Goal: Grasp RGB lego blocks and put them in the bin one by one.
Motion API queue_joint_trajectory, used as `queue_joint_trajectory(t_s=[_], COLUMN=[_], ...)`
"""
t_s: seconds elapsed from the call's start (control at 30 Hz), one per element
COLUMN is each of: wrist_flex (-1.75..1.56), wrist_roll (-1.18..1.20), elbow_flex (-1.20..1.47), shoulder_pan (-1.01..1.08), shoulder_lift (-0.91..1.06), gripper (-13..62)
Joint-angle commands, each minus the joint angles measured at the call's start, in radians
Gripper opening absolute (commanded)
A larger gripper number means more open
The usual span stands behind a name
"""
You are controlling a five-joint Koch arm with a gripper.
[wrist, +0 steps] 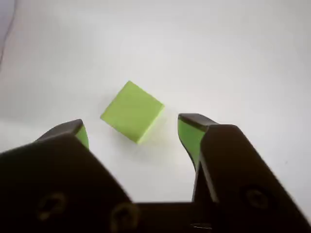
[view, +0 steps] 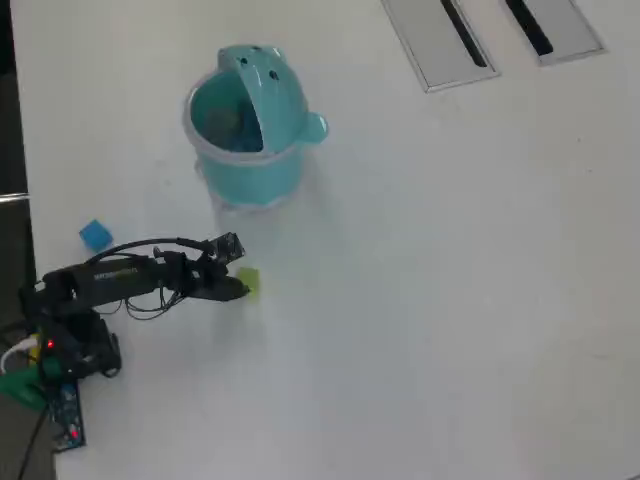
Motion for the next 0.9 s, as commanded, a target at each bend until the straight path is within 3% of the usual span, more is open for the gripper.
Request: queue_joint_trajectory(t_s=[0.0,0.43,0.87], wrist_flex=[-0.046,-0.077,-0.100], wrist_roll=[0.052,0.282,0.288], elbow_flex=[-0.084,-0.137,-0.109], shoulder_pan=[-0.006,-0.038,-0.029], shoulder_lift=[-0.008,-0.091,-0.149], gripper=[33.8,32.9,32.9])
